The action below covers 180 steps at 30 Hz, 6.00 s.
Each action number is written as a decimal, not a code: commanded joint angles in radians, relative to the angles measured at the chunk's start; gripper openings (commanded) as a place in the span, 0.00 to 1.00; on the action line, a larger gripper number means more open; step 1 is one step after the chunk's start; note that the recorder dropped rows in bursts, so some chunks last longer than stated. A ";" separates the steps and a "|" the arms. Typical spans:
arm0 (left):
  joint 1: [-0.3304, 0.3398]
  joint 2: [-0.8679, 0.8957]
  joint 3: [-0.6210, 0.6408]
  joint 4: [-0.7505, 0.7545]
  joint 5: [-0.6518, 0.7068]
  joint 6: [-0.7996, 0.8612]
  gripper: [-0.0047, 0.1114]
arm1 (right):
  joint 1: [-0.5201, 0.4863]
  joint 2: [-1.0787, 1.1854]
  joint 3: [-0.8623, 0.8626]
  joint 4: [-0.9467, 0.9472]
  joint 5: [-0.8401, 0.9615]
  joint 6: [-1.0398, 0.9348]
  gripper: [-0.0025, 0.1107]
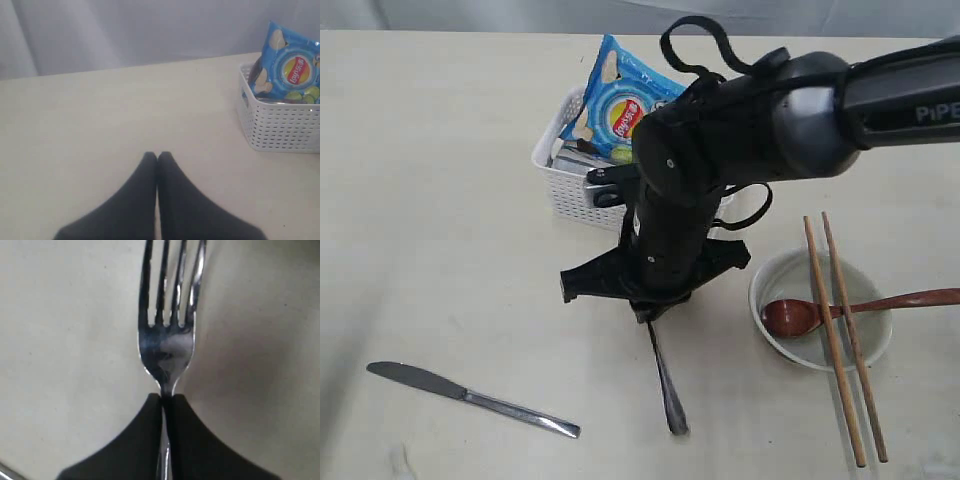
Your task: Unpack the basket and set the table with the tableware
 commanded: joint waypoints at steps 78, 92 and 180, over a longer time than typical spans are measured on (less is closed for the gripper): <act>-0.004 -0.005 0.002 -0.004 -0.002 0.000 0.04 | 0.324 0.049 -0.272 0.016 0.117 -0.476 0.42; -0.004 -0.005 0.002 -0.004 -0.002 0.000 0.04 | 0.383 0.220 -0.383 0.000 0.142 -0.571 0.42; -0.004 -0.005 0.002 -0.004 -0.002 0.000 0.04 | 0.188 -0.028 0.104 -0.152 -0.176 0.435 0.02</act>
